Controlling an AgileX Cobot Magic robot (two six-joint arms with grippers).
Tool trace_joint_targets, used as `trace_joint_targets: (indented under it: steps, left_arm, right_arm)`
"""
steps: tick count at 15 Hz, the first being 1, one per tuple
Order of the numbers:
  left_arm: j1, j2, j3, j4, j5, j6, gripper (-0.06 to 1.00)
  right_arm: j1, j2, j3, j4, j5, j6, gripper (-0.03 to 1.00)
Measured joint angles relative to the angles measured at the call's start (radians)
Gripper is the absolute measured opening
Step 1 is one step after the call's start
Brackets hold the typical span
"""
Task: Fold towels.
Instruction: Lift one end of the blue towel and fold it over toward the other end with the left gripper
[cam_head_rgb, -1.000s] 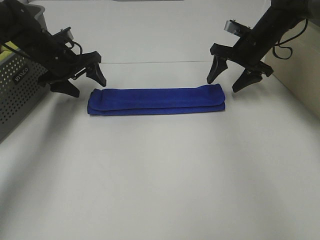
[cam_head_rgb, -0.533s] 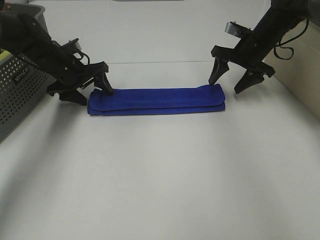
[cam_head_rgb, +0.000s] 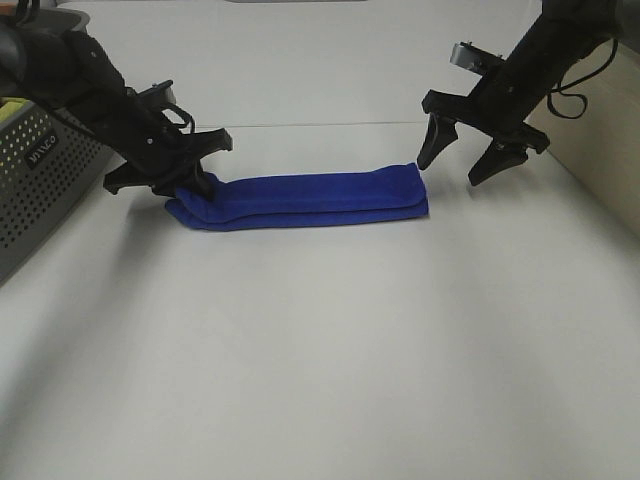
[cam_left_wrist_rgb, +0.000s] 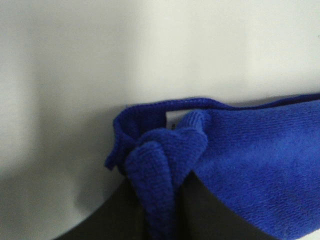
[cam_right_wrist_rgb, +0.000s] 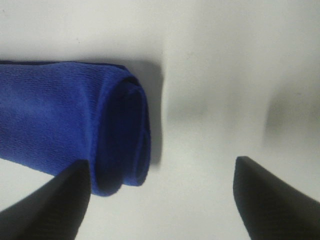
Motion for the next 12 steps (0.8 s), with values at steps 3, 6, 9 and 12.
trace_joint_targets:
  steps: [3,6,9,12]
  left_arm:
    - [0.04,-0.058,-0.014,0.084,0.107,-0.005,0.11]
    - [0.046,-0.116,-0.135,0.141,0.26,-0.062,0.11]
    - [-0.011,-0.119,-0.27,0.152,0.357,-0.139,0.11]
    - [-0.121,-0.114,-0.3,0.151,0.32,-0.243,0.11]
  right_arm:
    - [0.0,0.0,0.0,0.0,0.004,0.0,0.75]
    - [0.0,0.0,0.0,0.0,0.037,0.001,0.75]
    - [0.0,0.0,0.0,0.007,0.071,0.016,0.75]
    - [0.0,0.0,0.0,0.028,0.083,0.017,0.75]
